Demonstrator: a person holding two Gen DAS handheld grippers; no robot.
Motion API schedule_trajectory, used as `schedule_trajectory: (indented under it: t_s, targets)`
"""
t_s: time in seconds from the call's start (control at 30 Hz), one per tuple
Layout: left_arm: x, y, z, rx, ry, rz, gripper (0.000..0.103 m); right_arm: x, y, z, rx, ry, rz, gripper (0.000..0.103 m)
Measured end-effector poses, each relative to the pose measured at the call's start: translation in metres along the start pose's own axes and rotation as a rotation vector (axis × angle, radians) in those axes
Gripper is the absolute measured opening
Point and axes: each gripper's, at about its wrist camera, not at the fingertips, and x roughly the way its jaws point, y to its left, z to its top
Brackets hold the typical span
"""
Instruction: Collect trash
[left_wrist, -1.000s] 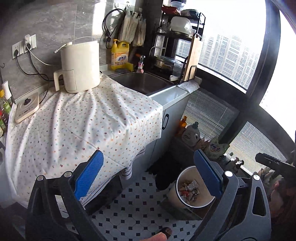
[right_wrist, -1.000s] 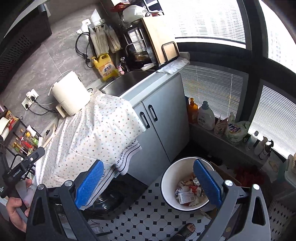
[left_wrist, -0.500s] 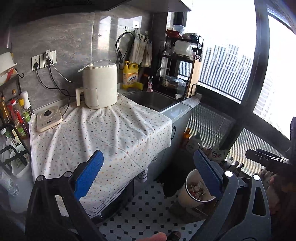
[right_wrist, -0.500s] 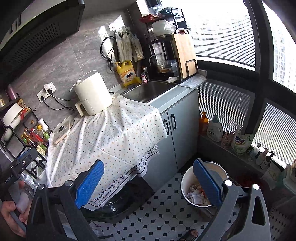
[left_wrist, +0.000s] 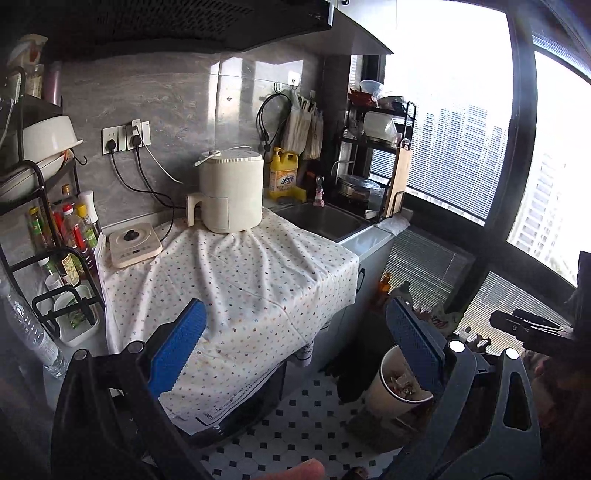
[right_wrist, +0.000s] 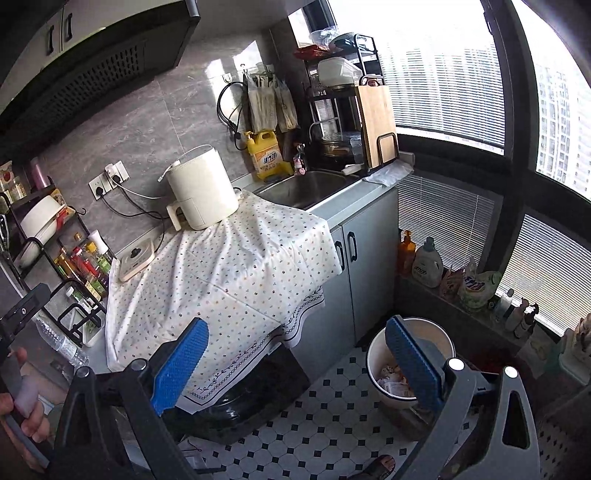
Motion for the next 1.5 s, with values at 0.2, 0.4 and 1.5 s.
schedule_trajectory:
  t_s: [0.2, 0.4, 1.5]
  targets:
    - [-0.007, 0.005, -0.001, -0.01, -0.014, 0.008, 0.097, 0.001, 0.007, 0.0, -0.01, -0.015, 0.011, 0.094]
    - [-0.008, 0.007, -0.002, -0.007, -0.009, 0.016, 0.097, 0.005, 0.011, 0.0, -0.006, -0.018, 0.017, 0.094]
    - [-0.024, 0.027, -0.009, -0.056, -0.025, 0.021, 0.097, 0.006, 0.034, -0.017, -0.019, -0.016, 0.006, 0.095]
